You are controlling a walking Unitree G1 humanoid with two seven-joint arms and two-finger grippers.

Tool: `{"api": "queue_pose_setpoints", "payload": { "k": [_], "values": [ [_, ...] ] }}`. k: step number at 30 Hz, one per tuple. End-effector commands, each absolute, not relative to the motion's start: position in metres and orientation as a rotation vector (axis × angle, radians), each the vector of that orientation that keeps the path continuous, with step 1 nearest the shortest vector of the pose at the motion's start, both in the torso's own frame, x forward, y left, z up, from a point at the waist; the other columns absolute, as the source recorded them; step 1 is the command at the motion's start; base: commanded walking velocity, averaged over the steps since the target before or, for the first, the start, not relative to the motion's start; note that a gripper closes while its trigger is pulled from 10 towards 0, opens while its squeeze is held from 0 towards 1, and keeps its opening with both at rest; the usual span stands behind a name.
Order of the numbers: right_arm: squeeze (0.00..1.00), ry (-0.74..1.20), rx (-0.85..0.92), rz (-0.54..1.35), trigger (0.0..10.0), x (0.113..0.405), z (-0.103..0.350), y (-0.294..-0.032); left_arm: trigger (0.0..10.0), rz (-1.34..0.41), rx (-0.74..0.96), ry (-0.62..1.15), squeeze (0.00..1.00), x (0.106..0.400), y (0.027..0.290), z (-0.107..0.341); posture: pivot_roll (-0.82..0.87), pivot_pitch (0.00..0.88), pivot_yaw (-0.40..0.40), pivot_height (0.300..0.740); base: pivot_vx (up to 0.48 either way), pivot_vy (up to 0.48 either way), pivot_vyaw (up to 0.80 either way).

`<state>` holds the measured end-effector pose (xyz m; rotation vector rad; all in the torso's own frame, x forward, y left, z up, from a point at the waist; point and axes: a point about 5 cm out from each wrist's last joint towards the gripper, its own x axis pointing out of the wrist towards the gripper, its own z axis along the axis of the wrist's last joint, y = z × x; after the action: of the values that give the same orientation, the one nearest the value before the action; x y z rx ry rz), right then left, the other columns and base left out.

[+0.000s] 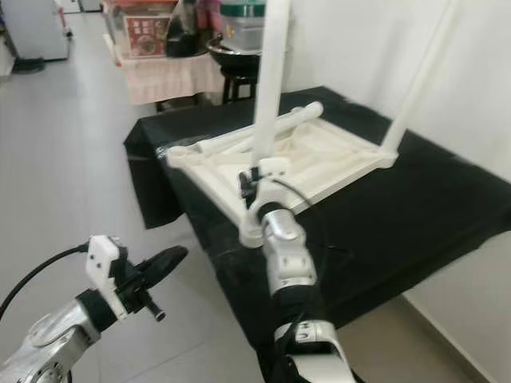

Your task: Building children table

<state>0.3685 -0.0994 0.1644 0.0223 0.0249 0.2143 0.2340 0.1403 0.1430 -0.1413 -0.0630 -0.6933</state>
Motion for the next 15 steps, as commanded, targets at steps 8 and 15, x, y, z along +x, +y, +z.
{"api": "queue_pose_setpoints", "payload": {
  "k": [8, 15],
  "values": [
    [0.0, 0.129, -0.024, 0.219, 10.0, 0.37, 0.148, -0.099, 10.0, -0.672, -0.148, -0.075, 0.0, 0.237, 0.14, 0.143, -0.02, 0.0, -0.048, 0.74, 0.0, 0.0, 0.0],
    [1.0, 0.072, 0.025, 0.495, 10.0, 0.374, 0.177, -0.093, 10.0, -0.693, -0.151, -0.074, 0.0, 0.238, 0.138, 0.143, -0.02, 0.0, -0.041, 0.74, 0.0, 0.0, 0.0]
  ]
}}
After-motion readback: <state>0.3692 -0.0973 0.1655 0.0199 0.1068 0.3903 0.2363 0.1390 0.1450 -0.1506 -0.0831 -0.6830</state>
